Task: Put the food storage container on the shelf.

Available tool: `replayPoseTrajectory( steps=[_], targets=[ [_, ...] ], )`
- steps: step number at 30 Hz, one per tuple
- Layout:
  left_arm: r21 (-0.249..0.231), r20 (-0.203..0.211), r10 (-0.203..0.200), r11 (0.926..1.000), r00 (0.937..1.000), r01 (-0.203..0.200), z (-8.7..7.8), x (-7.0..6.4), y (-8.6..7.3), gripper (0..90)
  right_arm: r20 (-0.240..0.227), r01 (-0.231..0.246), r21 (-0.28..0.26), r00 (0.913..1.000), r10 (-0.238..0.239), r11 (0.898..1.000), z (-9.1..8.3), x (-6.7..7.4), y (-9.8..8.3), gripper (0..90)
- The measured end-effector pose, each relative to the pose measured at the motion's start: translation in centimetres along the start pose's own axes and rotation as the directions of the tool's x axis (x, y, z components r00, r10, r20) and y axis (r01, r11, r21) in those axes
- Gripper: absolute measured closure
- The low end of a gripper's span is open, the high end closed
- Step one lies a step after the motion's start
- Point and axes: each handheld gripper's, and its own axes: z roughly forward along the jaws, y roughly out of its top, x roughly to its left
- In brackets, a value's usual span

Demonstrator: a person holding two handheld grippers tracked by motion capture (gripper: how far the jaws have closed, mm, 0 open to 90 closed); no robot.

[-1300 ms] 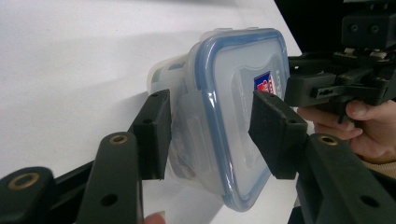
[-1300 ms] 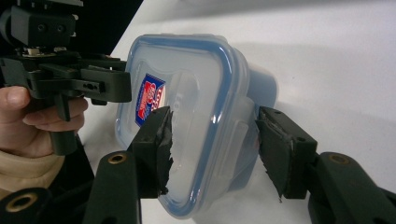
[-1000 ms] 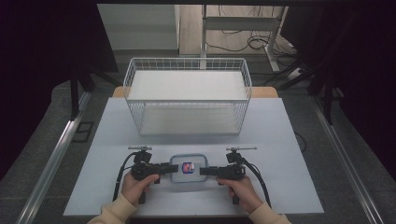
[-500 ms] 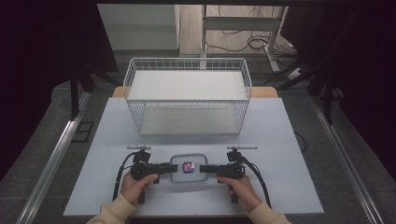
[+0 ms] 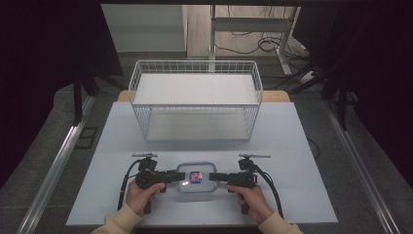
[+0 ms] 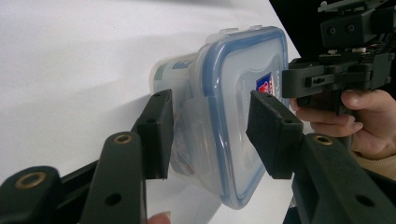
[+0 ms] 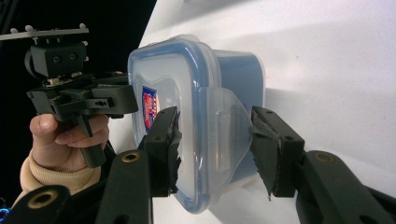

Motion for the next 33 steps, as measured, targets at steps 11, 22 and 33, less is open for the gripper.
replayPoseTrajectory(
  steps=[11, 22, 33],
  targets=[
    [-0.008, -0.004, -0.001, 1.0, 1.0, 0.001, -0.2, -0.5, 0.4, 52.2, -0.001, 0.006, -0.012, 1.0, -0.006, 1.0, -0.3, 0.3, 0.1, 54.0],
    [-0.054, 0.012, 0.058, 0.9969, 0.9983, -0.057, -1.1, -2.5, 4.4, 52.2, -0.01, 0.063, -0.056, 0.9979, -0.064, 0.996, -2.5, 2.3, 3.4, 55.1],
    [-0.133, -0.006, 0.166, 0.9773, 0.9861, -0.165, -4.4, -6.3, 11.4, 52.1, -0.002, 0.179, -0.143, 0.9835, -0.181, 0.974, -5.2, 7.4, 9.4, 55.0]
  ],
)
